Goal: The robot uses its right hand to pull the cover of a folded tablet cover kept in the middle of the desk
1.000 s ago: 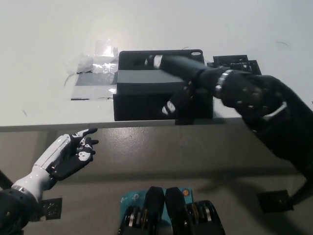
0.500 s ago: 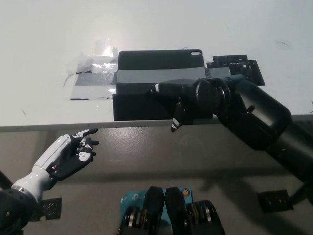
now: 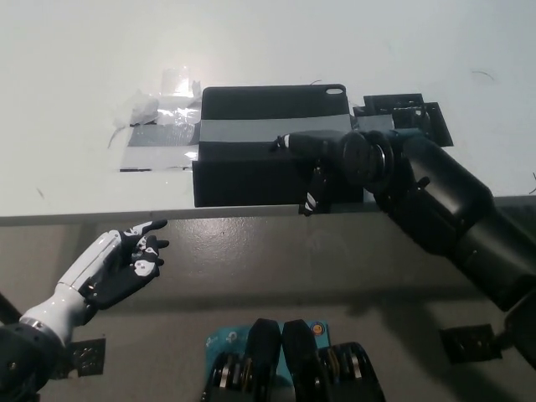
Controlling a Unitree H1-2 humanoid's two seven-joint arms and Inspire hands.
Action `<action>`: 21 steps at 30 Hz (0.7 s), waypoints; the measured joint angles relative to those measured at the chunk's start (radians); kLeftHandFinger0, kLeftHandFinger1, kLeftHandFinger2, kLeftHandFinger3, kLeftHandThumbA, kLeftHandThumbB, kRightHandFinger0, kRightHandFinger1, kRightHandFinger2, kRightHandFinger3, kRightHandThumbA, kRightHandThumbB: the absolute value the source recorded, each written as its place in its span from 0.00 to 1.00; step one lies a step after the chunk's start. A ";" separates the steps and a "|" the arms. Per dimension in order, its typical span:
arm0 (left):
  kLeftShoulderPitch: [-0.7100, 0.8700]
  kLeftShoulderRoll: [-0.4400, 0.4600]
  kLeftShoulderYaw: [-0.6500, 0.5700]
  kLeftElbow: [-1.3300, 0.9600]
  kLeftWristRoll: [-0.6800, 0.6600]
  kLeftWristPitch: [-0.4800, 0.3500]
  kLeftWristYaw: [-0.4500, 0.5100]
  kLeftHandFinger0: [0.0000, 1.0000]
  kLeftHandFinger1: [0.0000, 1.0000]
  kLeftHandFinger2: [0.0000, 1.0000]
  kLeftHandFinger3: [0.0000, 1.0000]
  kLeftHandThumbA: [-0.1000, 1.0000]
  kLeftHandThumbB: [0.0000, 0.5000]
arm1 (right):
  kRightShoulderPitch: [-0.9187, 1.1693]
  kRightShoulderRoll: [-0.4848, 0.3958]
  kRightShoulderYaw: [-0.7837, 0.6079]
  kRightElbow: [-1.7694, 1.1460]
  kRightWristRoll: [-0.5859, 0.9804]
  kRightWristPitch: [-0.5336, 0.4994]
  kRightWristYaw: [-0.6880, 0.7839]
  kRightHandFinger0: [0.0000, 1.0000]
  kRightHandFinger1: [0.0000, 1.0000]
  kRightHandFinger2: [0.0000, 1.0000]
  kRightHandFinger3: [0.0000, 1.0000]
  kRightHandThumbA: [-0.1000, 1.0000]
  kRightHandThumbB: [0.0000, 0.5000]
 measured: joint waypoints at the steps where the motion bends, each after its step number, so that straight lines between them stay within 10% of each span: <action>1: 0.000 0.000 0.000 0.000 0.000 0.000 0.000 0.78 0.86 0.97 1.00 1.00 0.23 | 0.004 0.000 -0.001 0.006 -0.003 0.000 -0.001 1.00 1.00 1.00 1.00 1.00 1.00; 21: -0.009 0.000 0.001 -0.024 0.000 0.004 0.000 0.76 0.85 0.96 1.00 1.00 0.12 | 0.030 -0.045 0.089 -0.053 -0.146 -0.065 0.002 1.00 1.00 1.00 1.00 1.00 1.00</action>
